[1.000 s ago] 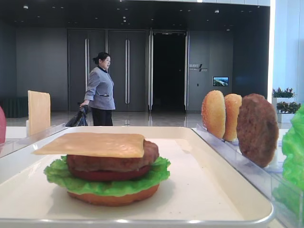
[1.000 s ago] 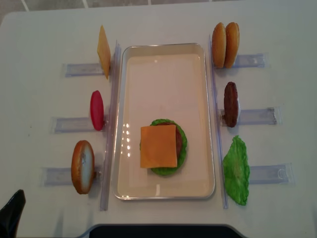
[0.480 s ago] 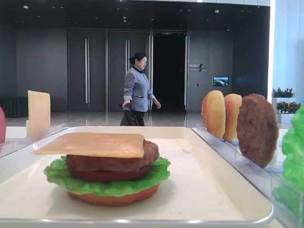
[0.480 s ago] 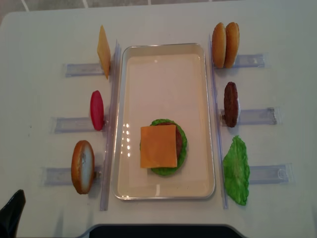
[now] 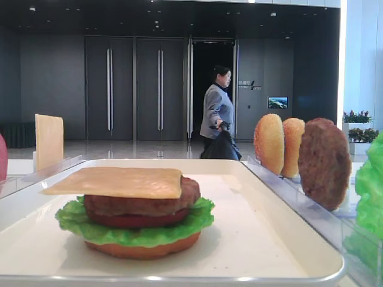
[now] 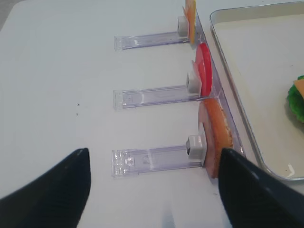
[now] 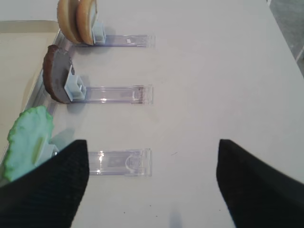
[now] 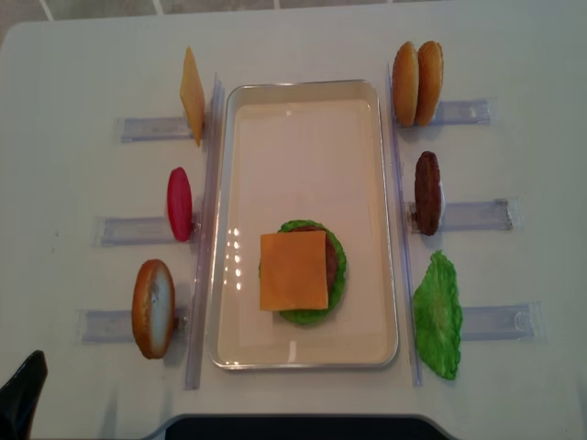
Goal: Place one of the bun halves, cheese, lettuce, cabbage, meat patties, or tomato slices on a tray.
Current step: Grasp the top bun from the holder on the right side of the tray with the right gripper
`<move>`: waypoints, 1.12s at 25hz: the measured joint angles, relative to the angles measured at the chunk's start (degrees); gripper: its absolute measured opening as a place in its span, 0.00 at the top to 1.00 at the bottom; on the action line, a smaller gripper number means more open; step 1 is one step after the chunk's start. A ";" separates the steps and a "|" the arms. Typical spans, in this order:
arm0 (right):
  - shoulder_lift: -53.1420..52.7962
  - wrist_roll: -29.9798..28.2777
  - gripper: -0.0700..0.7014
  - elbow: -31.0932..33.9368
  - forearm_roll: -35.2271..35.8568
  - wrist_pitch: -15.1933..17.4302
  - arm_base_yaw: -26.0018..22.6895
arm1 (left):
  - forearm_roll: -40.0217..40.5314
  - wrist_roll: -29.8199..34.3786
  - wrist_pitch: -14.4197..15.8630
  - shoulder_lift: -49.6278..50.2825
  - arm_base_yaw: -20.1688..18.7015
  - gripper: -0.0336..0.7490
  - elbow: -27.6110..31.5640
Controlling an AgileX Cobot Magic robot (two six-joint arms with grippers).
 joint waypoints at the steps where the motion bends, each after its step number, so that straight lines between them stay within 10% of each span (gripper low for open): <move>1: 0.00 0.00 0.19 0.00 0.00 0.00 0.00 | 0.00 0.00 0.00 0.00 0.00 0.14 0.00; 28: 0.00 0.00 0.19 0.00 0.32 0.00 0.00 | 0.04 -0.24 0.00 0.00 0.00 0.14 0.00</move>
